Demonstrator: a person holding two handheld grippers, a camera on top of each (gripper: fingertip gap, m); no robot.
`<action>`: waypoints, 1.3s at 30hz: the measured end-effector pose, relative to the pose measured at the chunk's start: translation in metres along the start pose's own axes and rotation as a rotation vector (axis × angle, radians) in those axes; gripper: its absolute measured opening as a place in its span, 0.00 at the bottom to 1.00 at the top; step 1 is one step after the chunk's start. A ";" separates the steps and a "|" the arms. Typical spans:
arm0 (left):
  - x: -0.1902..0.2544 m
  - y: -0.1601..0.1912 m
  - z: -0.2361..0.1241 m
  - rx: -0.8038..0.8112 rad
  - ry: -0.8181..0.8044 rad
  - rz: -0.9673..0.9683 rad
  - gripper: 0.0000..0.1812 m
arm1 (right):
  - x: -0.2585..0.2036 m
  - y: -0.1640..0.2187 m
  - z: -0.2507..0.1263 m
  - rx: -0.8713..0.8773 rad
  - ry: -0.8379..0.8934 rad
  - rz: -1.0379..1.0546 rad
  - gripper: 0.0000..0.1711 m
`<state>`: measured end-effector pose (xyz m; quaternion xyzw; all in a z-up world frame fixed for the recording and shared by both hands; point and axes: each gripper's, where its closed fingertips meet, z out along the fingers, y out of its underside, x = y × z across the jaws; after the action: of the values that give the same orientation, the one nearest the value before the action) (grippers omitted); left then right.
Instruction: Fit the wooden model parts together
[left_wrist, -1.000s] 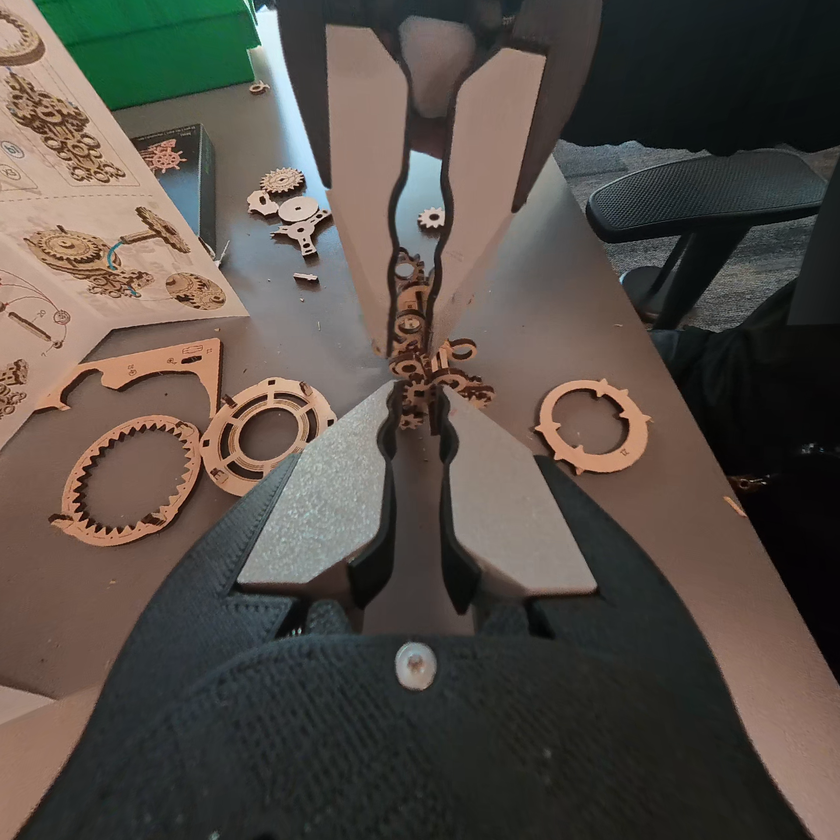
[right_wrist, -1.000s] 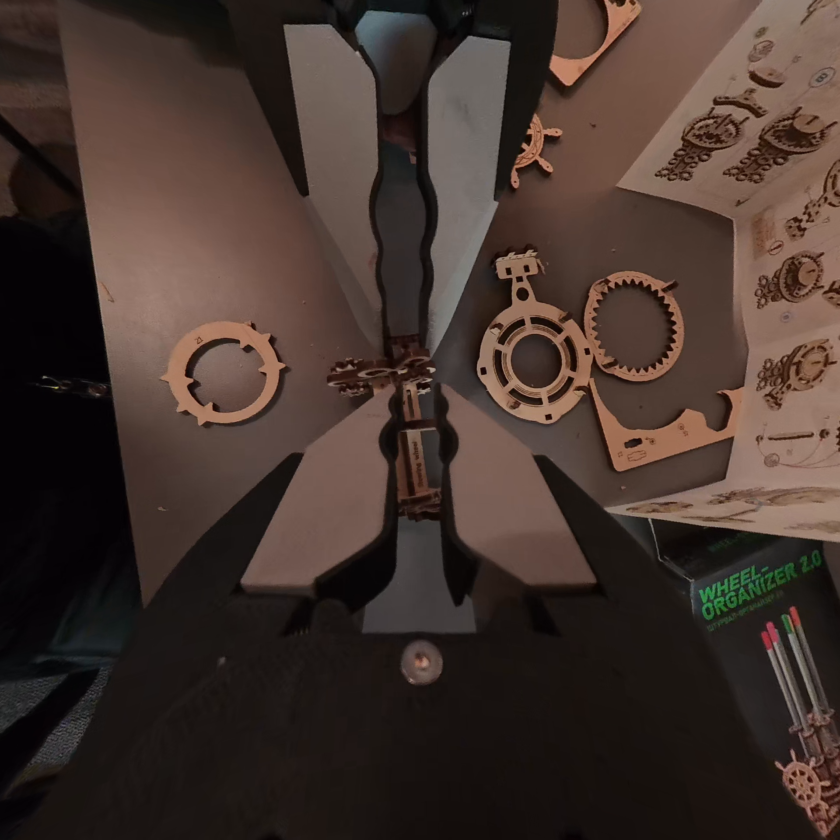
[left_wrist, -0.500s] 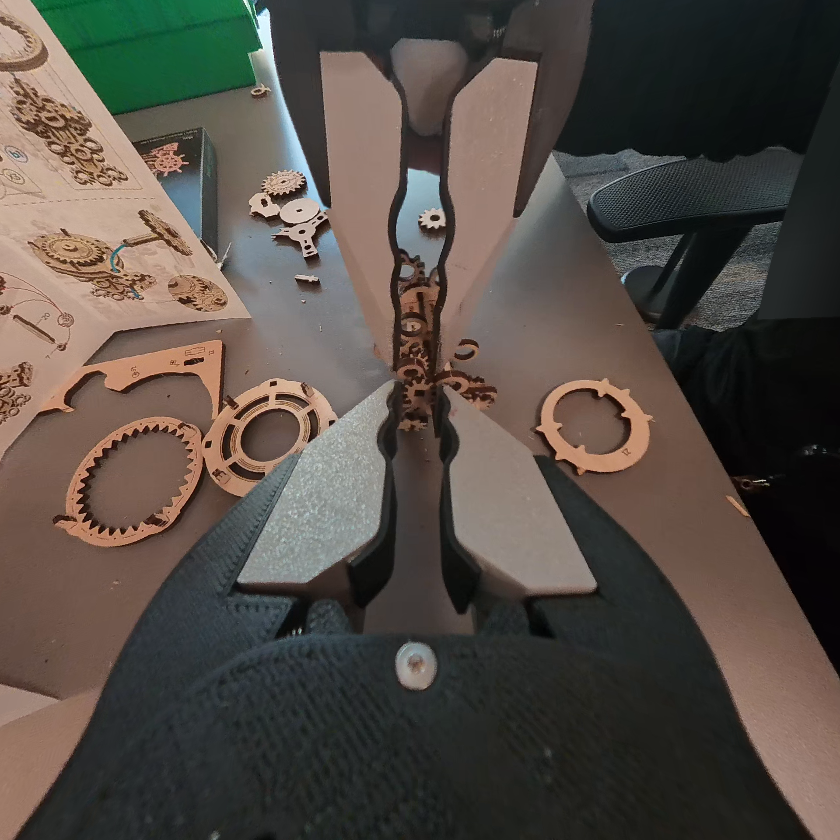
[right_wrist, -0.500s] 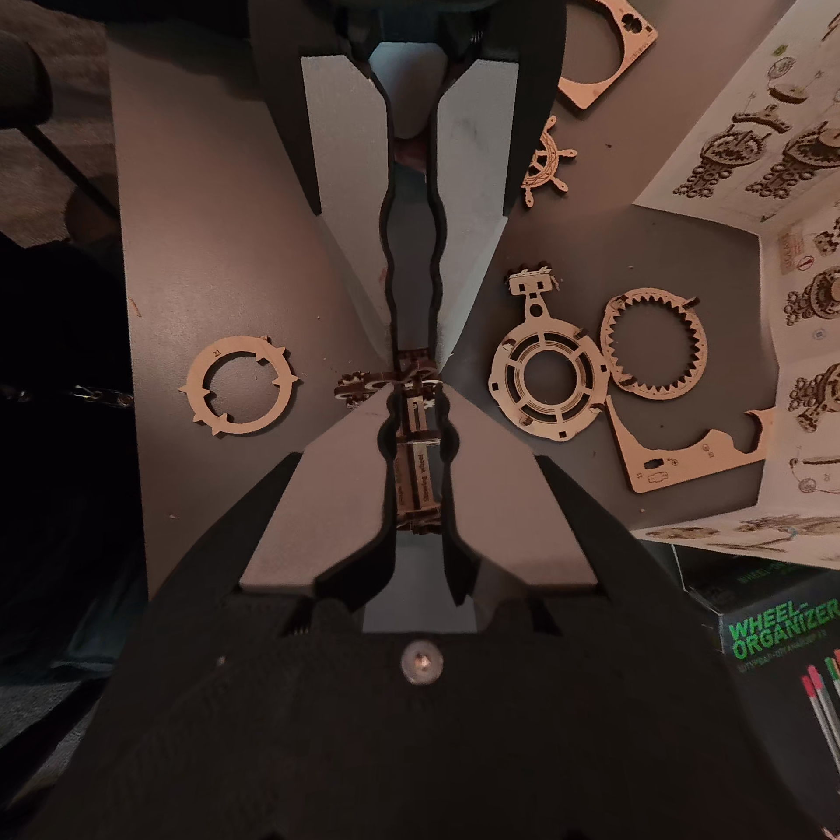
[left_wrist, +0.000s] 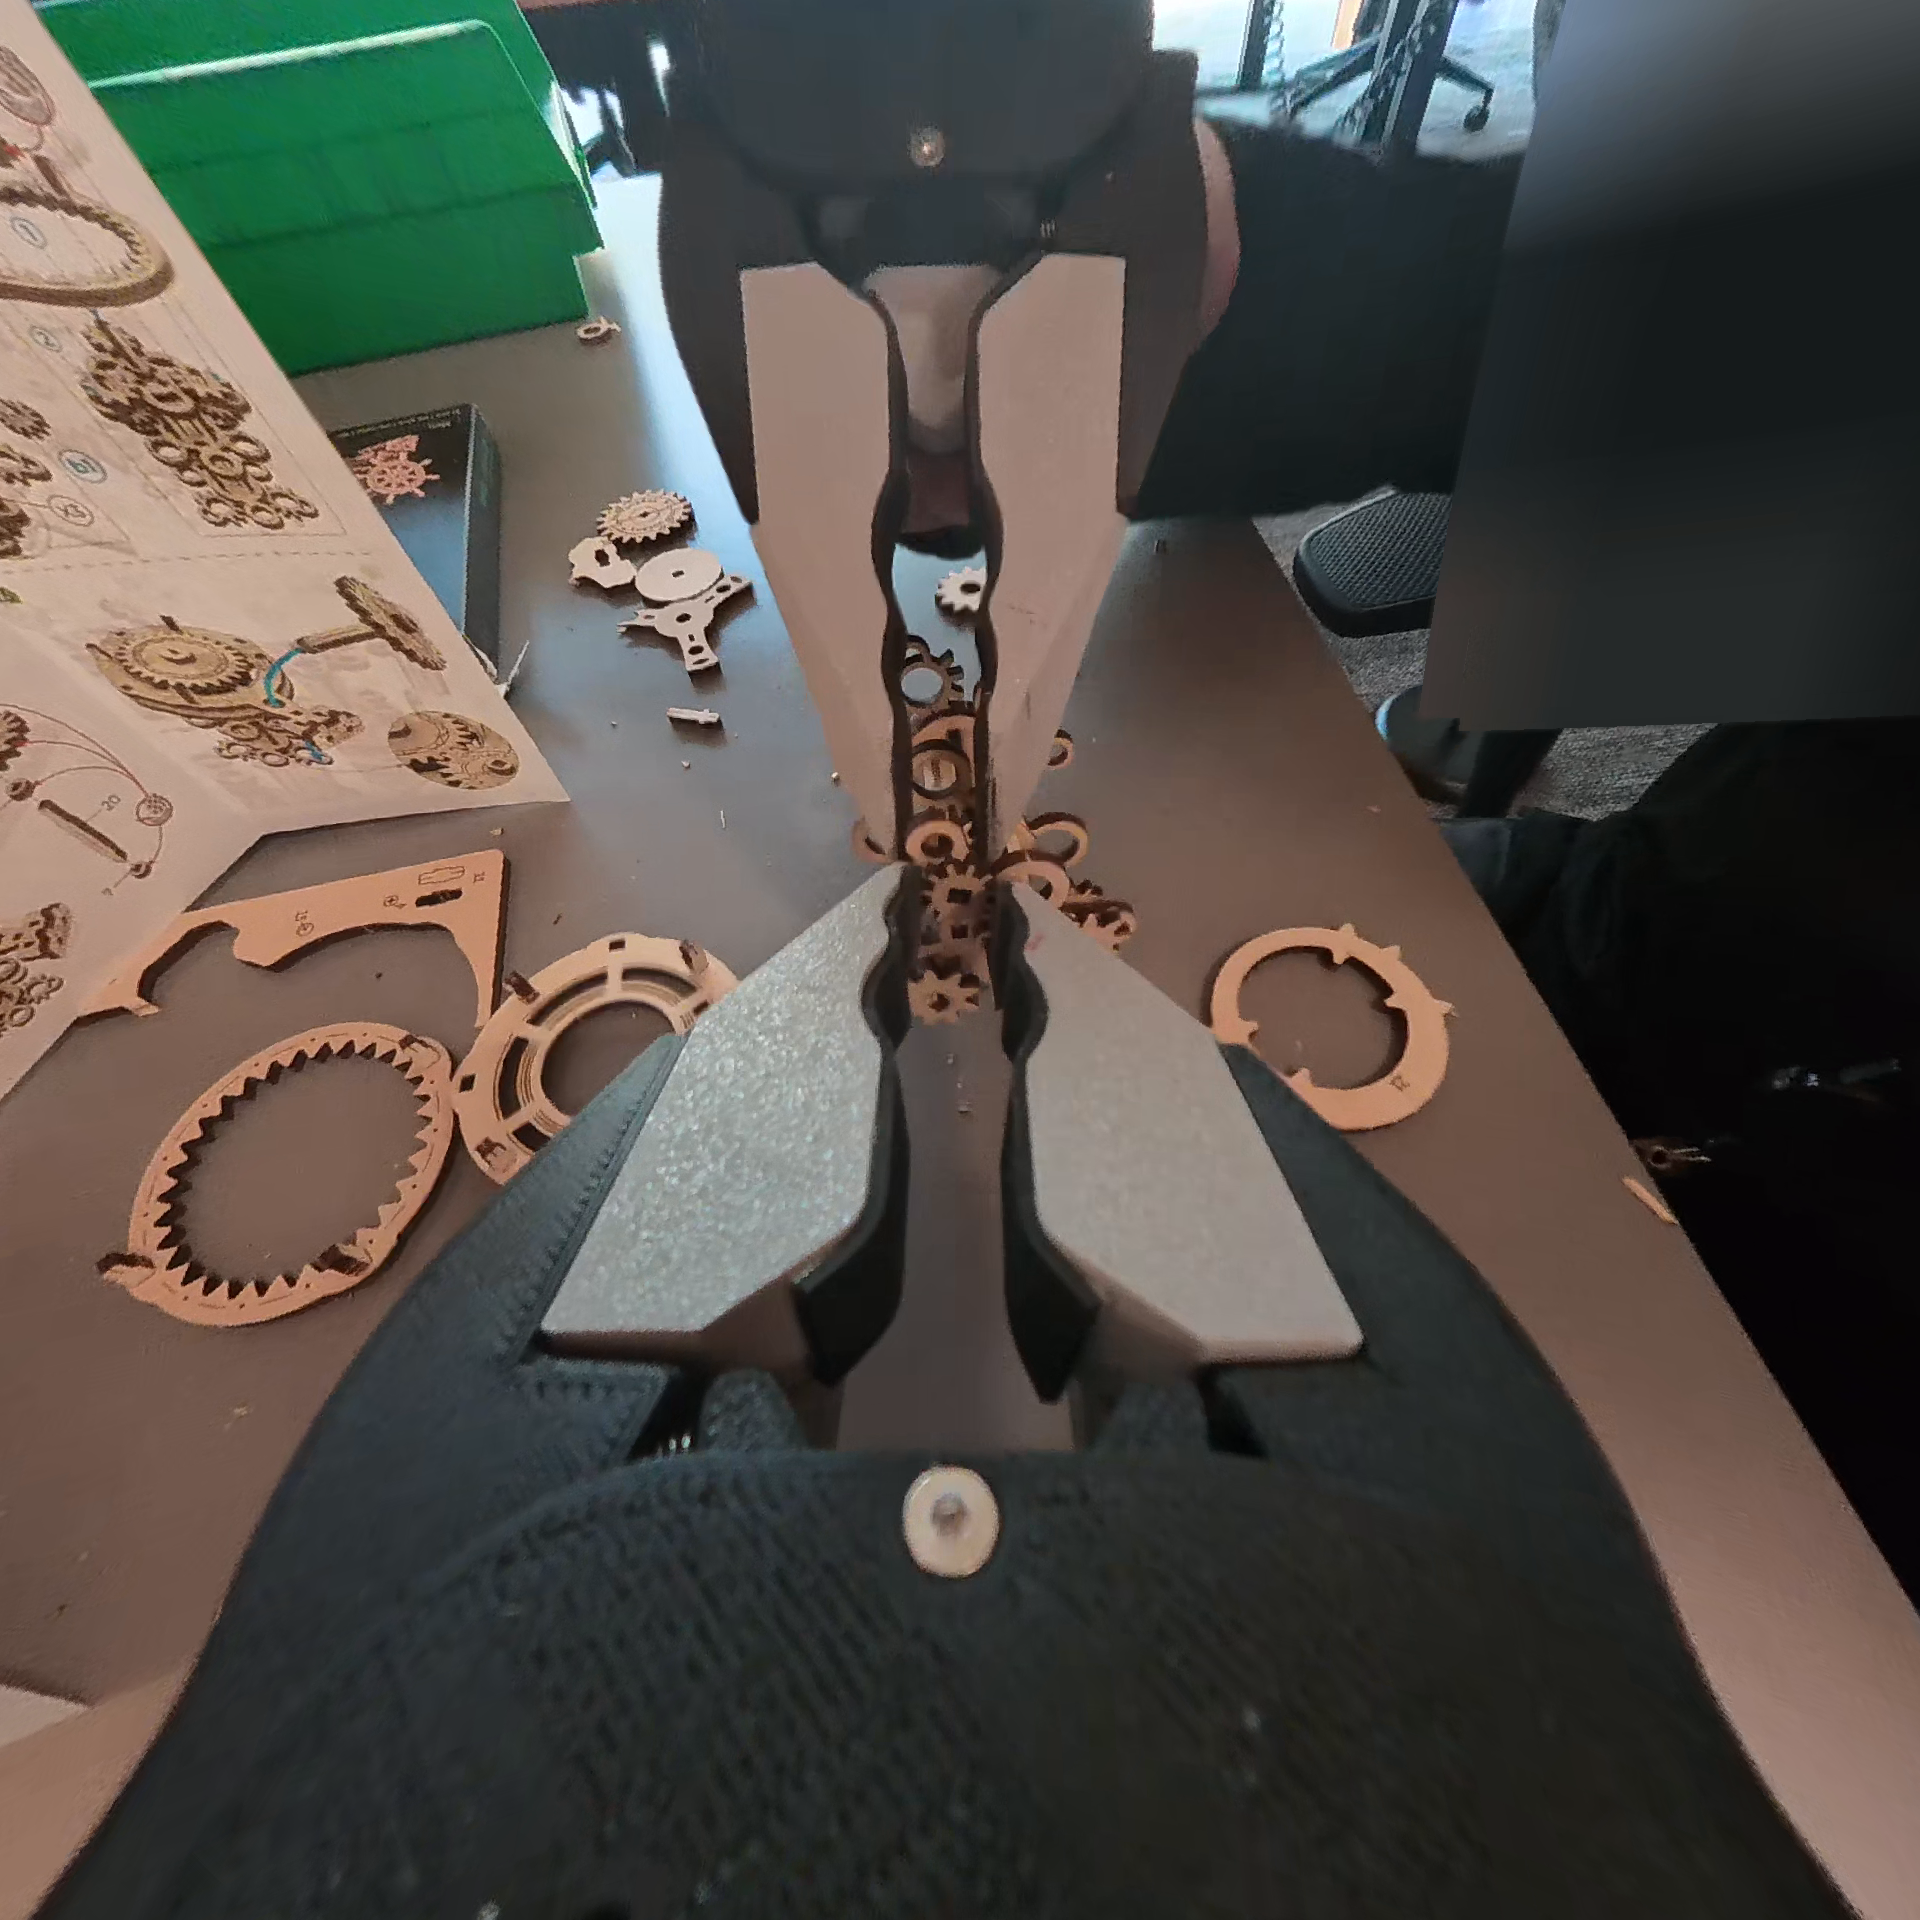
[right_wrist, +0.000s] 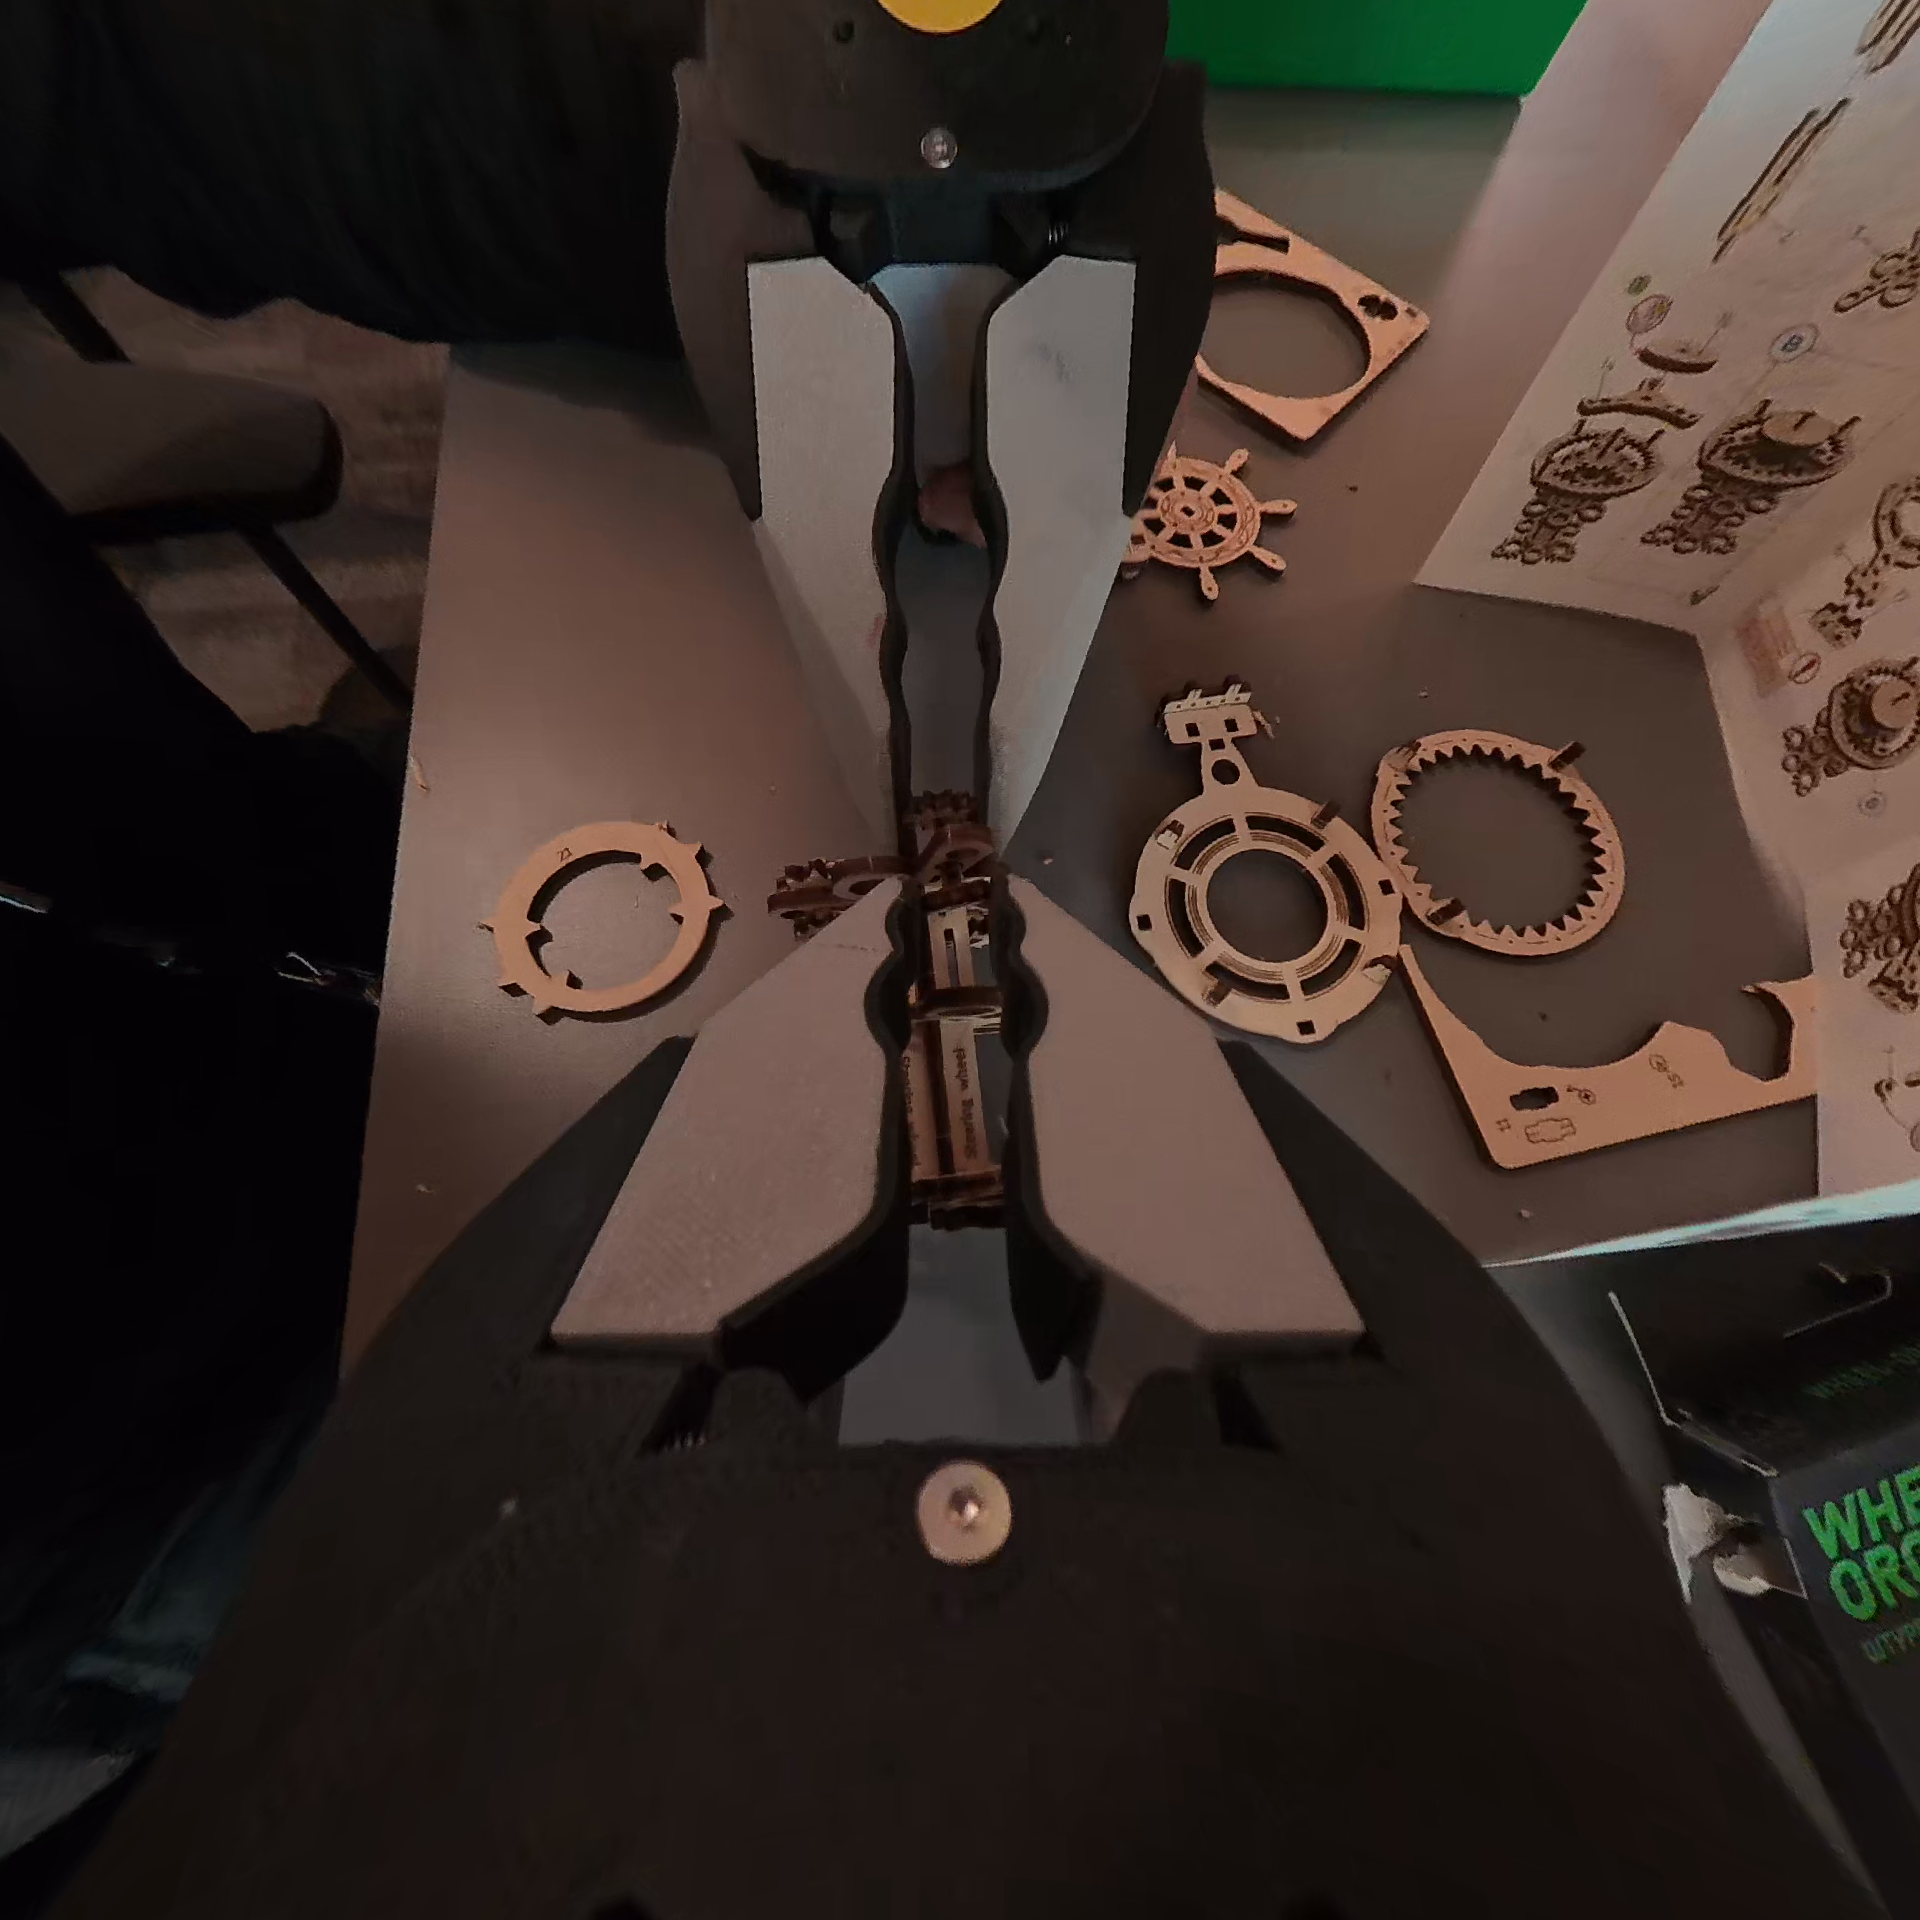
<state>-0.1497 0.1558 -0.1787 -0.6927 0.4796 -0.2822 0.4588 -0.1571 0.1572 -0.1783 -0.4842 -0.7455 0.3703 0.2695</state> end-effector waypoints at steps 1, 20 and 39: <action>0.000 -0.003 -0.001 0.023 0.006 -0.006 0.06 | 0.000 -0.003 -0.002 0.027 -0.002 0.001 0.05; 0.006 0.001 0.004 -0.016 0.060 -0.181 0.06 | -0.003 0.003 0.000 -0.024 0.049 -0.088 0.06; 0.005 0.004 0.000 -0.091 0.027 -0.260 0.06 | -0.001 0.001 0.003 -0.079 0.116 -0.211 0.06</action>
<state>-0.1497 0.1503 -0.1825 -0.7653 0.4043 -0.3264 0.3799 -0.1581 0.1553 -0.1804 -0.4338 -0.7894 0.2818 0.3306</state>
